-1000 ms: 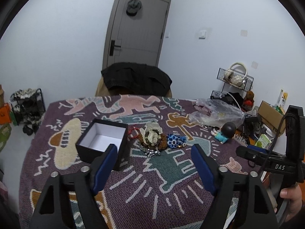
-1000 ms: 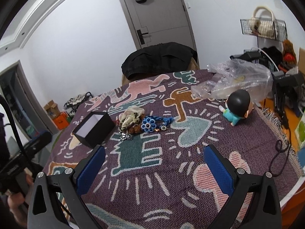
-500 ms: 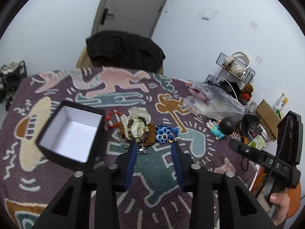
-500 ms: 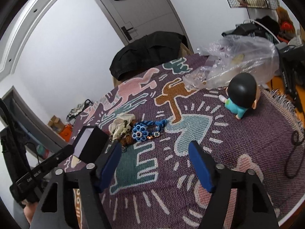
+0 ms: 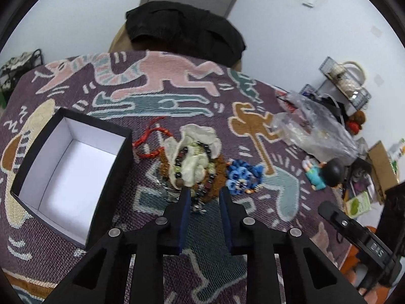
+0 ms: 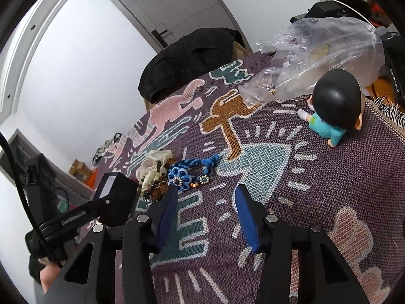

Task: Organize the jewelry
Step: 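Lower the left tool onto the dark beaded bracelet and close on it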

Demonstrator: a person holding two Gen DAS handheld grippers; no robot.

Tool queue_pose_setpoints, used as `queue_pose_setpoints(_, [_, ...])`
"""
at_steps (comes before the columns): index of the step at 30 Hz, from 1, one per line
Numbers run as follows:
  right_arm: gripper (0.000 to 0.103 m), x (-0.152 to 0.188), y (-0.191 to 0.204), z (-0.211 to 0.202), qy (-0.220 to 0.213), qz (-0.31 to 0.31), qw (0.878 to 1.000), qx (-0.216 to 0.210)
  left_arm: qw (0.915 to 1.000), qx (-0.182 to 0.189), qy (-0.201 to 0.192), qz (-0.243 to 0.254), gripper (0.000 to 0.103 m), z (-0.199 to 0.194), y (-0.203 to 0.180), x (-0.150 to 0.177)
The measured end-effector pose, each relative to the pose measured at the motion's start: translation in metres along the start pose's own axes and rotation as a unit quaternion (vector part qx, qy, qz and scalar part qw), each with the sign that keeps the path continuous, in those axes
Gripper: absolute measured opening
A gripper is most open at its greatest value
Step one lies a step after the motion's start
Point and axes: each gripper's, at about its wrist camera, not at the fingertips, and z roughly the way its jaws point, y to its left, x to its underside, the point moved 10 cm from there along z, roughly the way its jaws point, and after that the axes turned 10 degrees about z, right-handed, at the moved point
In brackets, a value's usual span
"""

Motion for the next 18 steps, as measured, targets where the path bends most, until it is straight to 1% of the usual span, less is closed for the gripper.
queue_pose_setpoints(6, [0.049, -0.002, 0.001, 0.009, 0.008, 0.005, 1.0, -0.006, 0.9997, -0.005, 0.009, -0.023, 0.024, 0.015, 0.009, -0.001])
queue_pose_setpoints(11, [0.049, -0.002, 0.005, 0.015, 0.012, 0.005, 1.0, -0.006, 0.9988, -0.008, 0.024, -0.043, 0.024, 0.032, 0.014, 0.003])
queue_pose_setpoints(18, [0.049, -0.001, 0.002, 0.019, 0.013, 0.012, 1.0, 0.0, 0.9986, 0.003, 0.012, -0.052, 0.024, 0.033, 0.016, 0.003])
